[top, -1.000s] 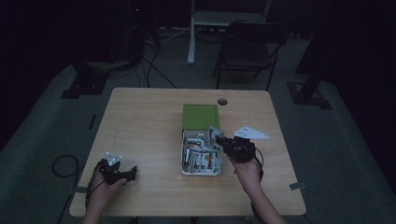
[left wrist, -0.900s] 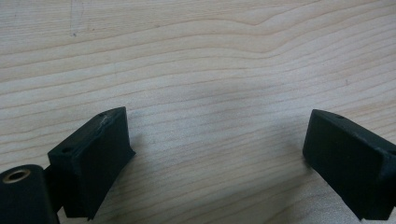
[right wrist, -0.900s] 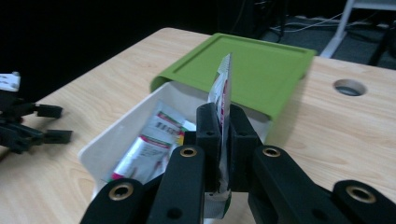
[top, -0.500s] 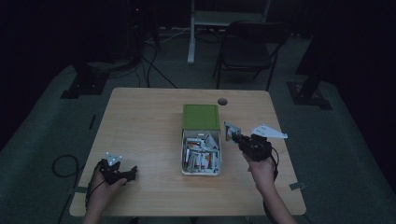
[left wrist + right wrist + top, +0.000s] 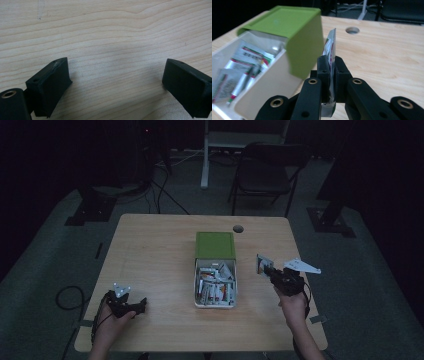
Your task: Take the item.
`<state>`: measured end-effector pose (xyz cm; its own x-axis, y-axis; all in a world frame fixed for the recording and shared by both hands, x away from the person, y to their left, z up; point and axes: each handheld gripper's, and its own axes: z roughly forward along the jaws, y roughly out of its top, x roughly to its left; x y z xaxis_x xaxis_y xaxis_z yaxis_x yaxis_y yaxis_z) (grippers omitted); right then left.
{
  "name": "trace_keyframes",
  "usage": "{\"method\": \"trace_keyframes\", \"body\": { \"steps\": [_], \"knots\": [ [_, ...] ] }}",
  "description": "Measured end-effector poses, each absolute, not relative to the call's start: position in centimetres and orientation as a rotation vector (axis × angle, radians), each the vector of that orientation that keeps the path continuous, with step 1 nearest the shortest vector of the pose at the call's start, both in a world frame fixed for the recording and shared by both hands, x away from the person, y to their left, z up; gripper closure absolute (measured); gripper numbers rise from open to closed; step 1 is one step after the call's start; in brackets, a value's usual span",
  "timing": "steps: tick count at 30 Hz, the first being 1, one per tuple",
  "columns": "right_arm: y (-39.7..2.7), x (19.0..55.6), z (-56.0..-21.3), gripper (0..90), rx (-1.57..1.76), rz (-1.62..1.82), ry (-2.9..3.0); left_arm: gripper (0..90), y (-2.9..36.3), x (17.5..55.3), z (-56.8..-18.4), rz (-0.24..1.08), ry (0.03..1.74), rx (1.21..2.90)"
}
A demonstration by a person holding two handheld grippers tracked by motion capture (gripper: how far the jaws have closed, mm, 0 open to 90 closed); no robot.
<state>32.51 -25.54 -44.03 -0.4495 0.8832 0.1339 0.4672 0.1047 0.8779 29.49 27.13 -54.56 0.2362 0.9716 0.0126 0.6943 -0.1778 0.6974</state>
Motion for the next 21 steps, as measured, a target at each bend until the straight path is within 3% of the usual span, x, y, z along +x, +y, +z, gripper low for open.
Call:
{"method": "trace_keyframes", "body": {
  "steps": [21],
  "knots": [
    [-28.8,33.6,-49.6,86.0,1.445,1.163,1.987,7.9,27.1,29.5,-54.6,0.632,1.521,1.944]
  ]
}}
